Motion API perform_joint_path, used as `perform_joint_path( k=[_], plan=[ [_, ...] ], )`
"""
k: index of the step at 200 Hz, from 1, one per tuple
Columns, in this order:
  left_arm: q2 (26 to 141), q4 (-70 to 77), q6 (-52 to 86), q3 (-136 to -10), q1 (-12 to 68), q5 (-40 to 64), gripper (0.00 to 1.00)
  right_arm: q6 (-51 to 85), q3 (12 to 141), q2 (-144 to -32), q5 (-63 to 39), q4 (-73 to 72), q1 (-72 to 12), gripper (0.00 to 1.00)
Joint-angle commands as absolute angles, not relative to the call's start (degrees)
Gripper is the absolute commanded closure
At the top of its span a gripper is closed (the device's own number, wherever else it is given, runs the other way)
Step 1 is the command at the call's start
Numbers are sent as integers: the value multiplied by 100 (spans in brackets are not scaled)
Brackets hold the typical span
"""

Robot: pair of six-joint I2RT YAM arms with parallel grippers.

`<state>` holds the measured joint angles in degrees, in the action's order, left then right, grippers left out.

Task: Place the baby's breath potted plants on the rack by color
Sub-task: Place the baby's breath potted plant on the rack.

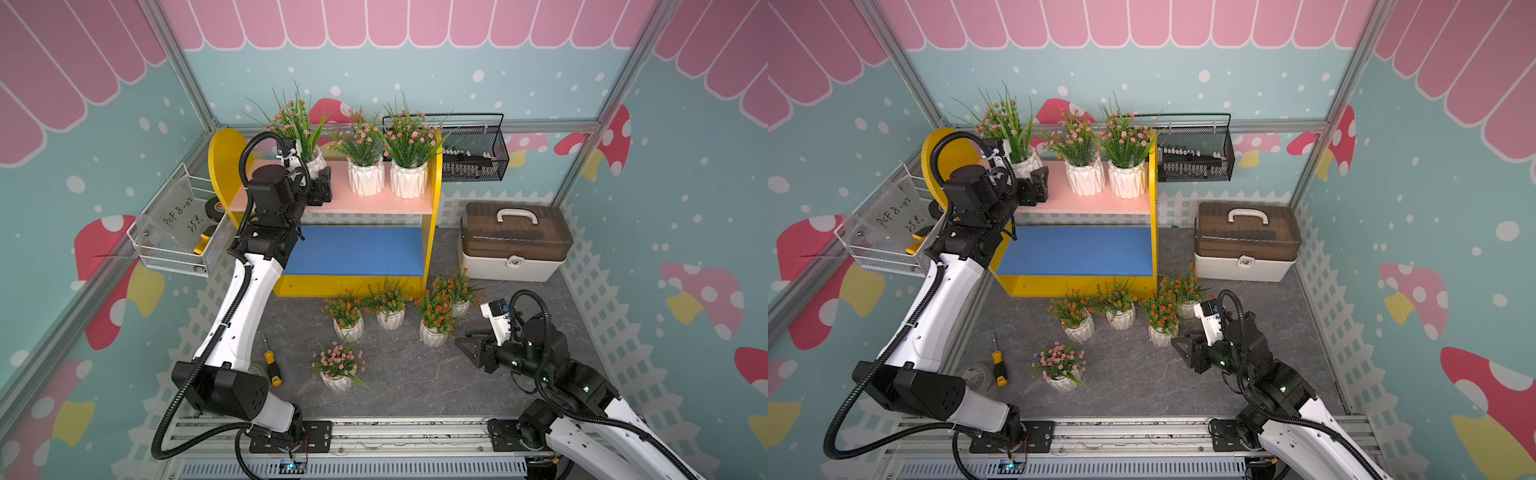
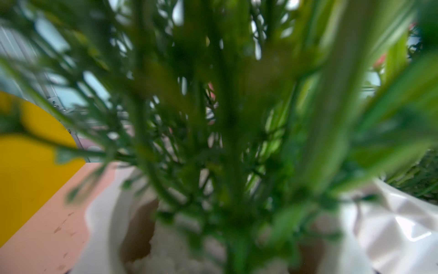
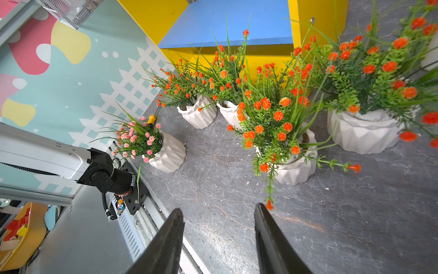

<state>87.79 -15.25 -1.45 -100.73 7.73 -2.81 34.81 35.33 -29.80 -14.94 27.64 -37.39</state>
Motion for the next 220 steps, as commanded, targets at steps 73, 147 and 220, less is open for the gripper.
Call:
perform_joint_path(
  k=[73,147,220],
  plan=[
    [9386,-1404,-141,-10857,753,-115,23,3577,3319,-2830,-1424,2749,-3705,51],
    [9460,-1502,-123,-10842,755,-25,19,3568,3290,-2819,-1415,2760,-3705,50],
    [9575,-1499,-98,-10845,753,65,2,3568,3277,-2798,-1390,2786,-3701,48]
  ],
)
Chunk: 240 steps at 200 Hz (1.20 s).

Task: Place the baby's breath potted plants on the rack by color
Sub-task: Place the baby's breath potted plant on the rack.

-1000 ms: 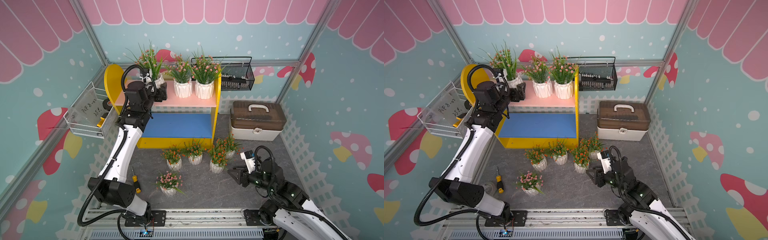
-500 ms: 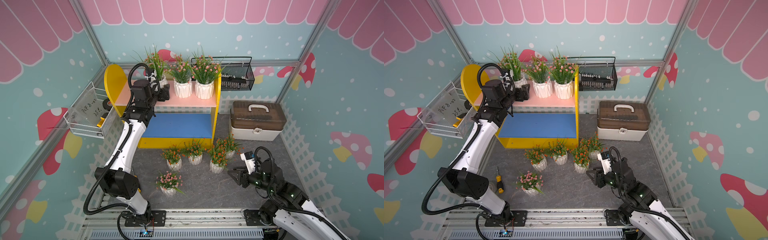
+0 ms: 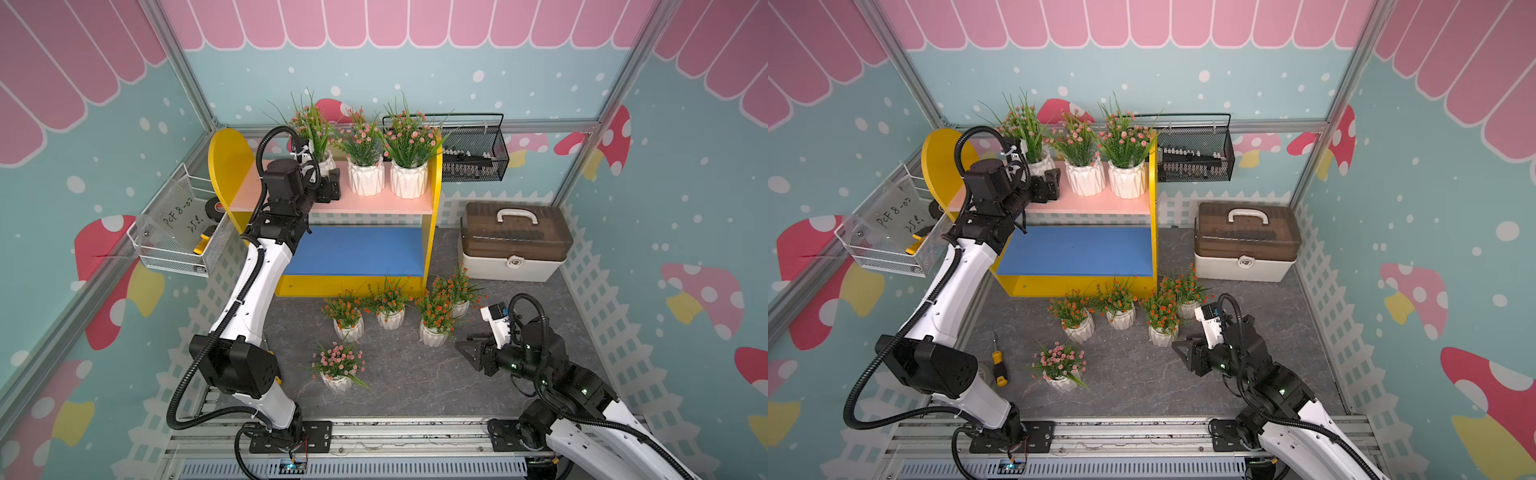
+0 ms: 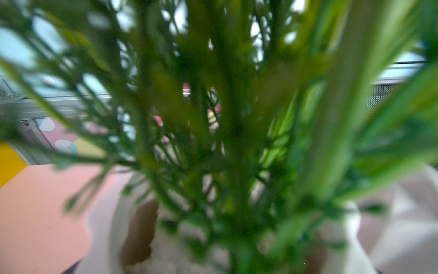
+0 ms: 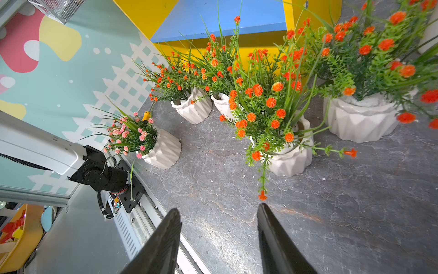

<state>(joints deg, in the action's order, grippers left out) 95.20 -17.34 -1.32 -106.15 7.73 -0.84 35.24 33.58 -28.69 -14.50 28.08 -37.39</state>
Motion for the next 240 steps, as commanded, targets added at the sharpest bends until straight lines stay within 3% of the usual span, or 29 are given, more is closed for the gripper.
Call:
perform_joint_path(
  k=[1,240],
  plan=[
    [9578,-1496,-97,-10845,754,72,2,3568,3273,-2796,-1389,2786,-3701,48],
    [9194,-1677,-125,-10820,747,407,1,3560,3226,-2708,-1314,2855,-3704,44]
  ],
)
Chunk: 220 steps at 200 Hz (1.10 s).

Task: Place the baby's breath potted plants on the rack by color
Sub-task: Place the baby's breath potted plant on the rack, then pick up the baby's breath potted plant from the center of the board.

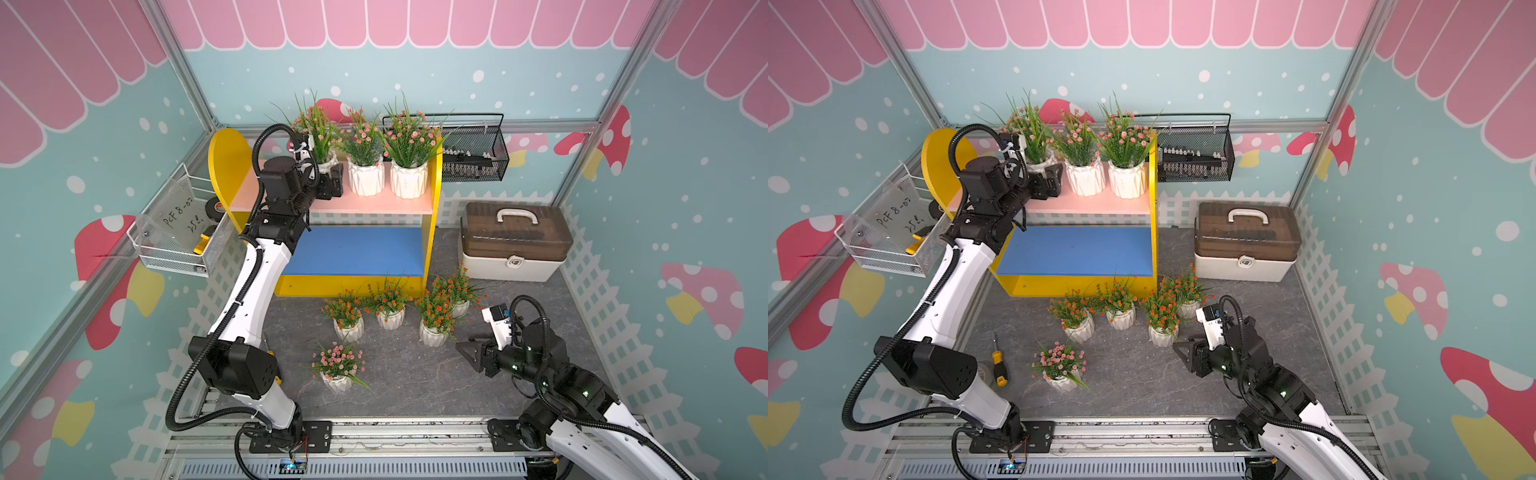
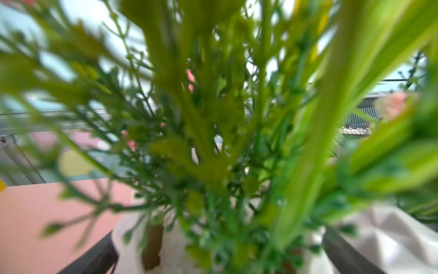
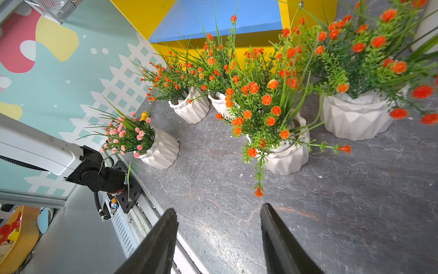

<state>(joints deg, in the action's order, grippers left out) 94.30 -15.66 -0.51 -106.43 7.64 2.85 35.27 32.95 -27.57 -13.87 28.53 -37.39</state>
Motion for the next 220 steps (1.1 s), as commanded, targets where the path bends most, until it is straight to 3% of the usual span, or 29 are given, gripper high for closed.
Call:
perform_joint_path(
  k=[1,50,155,220],
  plan=[
    [9189,-1678,-124,-10824,747,410,1,3560,3226,-2703,-1316,2851,-3702,44],
    [8916,-2232,-189,-10808,743,226,1,3560,3227,-2698,-1305,2841,-3700,43],
    [6722,-2072,484,-8374,825,198,1,3551,3437,-3584,-1539,2460,-3718,44],
    [5194,-1931,801,-6381,1770,-87,1,3692,3661,-4633,-1382,1671,-4434,47]
  ],
)
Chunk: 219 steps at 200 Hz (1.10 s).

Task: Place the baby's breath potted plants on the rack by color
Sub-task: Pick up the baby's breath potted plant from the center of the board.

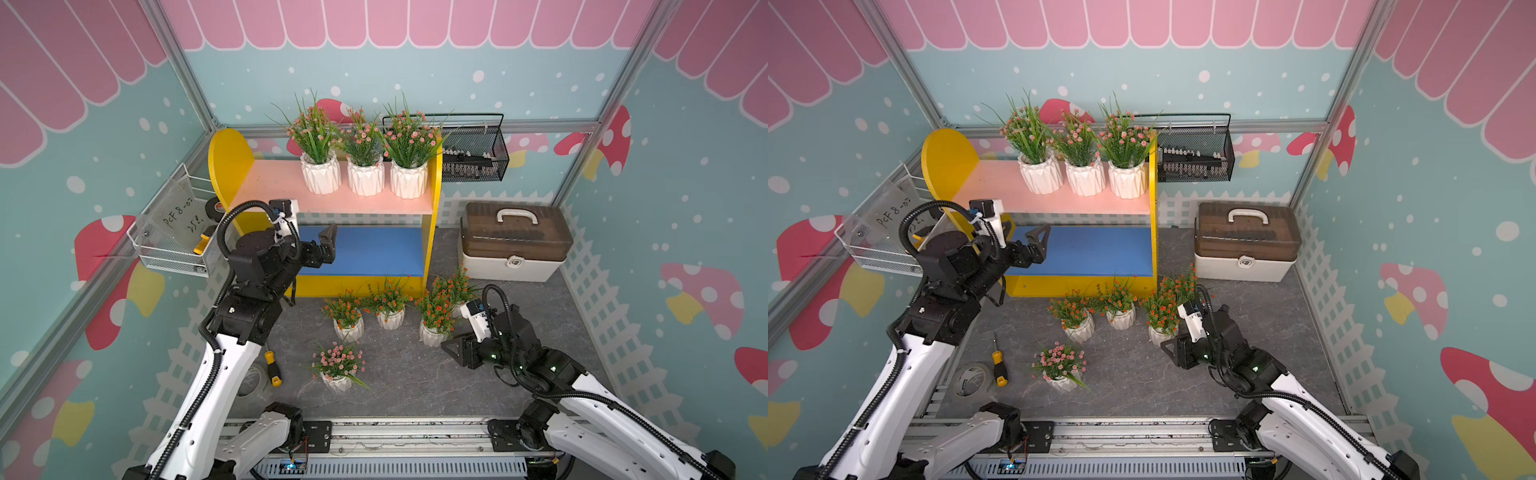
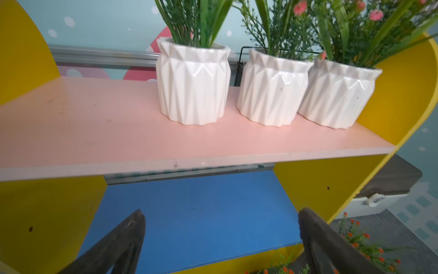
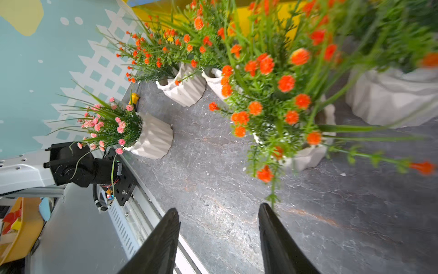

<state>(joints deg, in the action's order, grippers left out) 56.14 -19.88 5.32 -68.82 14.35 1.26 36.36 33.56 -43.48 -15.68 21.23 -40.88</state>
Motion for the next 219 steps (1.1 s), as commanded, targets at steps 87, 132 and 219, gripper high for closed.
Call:
perform_joint_path(
  k=[87,132,219],
  plan=[
    [4419,-2291,1813,-4962,3228,-761,2,4148,4191,-6693,156,558,-5818,53],
    [4320,-3298,2259,-4995,3928,-1628,3,4346,4170,-7489,440,-305,-6160,55],
    [2923,-4110,3203,-4404,4088,-2310,4,4737,4640,-9045,335,-1648,-6670,60]
  ],
)
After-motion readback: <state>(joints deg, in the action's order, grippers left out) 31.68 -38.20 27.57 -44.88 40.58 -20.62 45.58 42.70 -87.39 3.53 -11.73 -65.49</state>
